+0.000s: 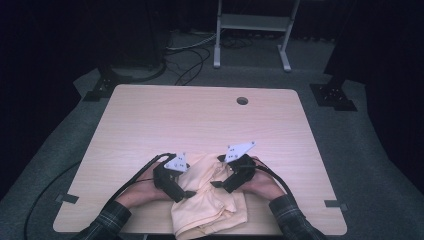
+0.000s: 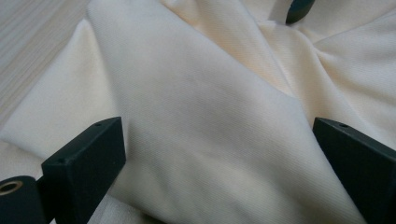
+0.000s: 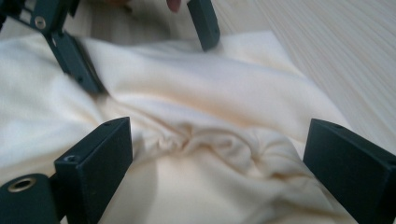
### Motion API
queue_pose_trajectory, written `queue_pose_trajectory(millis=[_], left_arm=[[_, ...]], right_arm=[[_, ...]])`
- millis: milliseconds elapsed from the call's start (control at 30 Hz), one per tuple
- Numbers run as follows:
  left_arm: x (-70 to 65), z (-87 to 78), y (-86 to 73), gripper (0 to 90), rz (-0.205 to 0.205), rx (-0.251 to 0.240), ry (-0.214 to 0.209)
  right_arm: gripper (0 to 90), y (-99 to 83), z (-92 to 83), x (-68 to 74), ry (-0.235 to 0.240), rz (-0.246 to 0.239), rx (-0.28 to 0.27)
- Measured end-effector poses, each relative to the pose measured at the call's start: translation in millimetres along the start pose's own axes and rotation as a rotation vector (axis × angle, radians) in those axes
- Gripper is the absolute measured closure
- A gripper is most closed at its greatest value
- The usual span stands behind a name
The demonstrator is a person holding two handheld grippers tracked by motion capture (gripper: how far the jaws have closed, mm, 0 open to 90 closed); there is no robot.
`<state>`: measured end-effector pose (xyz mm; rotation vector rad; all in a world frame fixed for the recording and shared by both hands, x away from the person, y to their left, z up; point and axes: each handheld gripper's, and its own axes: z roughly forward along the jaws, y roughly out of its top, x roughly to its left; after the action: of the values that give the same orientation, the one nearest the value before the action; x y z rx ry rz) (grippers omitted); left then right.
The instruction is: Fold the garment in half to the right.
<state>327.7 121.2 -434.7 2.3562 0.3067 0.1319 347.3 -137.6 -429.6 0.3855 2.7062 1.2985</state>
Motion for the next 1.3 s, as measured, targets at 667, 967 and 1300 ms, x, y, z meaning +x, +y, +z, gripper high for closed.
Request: queue_pose_trajectory(millis=[667, 967, 1300], left_arm=[[-19.3, -40.1, 3.2, 0.4, -0.004, -0.158, -0.019], [-50.3, -25.2, -18.9, 0.4, 0.014, -0.065, -0.081], [-45.4, -18.7, -23.9, 0.5, 0.005, -0.037, -0.103]], right_arm=[[3.9, 2.7, -34.3, 27.7, 0.073, 0.032, -0.111], [4.0, -14.9, -23.2, 63.2, 0.12, 0.004, -0.036], [5.7, -36.9, -23.6, 64.1, 0.088, -0.003, 0.008]])
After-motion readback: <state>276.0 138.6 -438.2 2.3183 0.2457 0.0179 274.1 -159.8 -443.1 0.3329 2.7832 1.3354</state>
